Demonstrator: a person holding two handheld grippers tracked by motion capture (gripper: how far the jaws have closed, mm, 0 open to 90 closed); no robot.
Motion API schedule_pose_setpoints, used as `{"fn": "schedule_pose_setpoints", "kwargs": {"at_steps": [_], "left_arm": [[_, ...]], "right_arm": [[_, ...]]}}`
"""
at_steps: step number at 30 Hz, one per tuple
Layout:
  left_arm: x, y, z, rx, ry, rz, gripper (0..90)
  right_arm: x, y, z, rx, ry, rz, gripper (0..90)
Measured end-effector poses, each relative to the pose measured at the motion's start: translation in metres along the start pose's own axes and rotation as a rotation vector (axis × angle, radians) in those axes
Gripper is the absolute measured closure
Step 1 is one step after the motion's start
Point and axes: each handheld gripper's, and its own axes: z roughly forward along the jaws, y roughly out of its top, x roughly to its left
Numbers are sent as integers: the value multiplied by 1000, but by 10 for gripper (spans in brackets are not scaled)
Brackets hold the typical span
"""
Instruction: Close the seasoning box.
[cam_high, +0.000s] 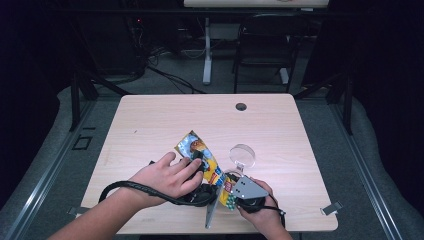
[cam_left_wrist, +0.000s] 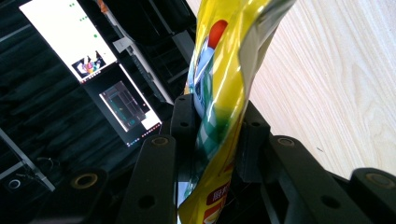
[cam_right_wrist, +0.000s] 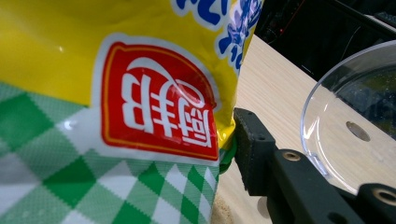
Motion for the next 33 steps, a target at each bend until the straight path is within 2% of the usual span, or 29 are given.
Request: {"fn": "schedule_pose_setpoints", "kwargs": {"at_steps": [18, 24, 30, 33], "left_arm": [[3, 0, 0, -1, -12, 16, 730], [5, 3, 0, -6, -22, 21, 736], [7, 5, 0, -12, -7, 25, 741], [8, 6, -1, -11, -14, 26, 756]], "right_arm": [[0, 0, 0, -1, 16, 14, 713], [-1, -1, 1, 11, 7, 9, 713], [-2, -2, 0, 10, -1, 19, 713], [-2, -2, 0, 10, 1, 19, 713]]}}
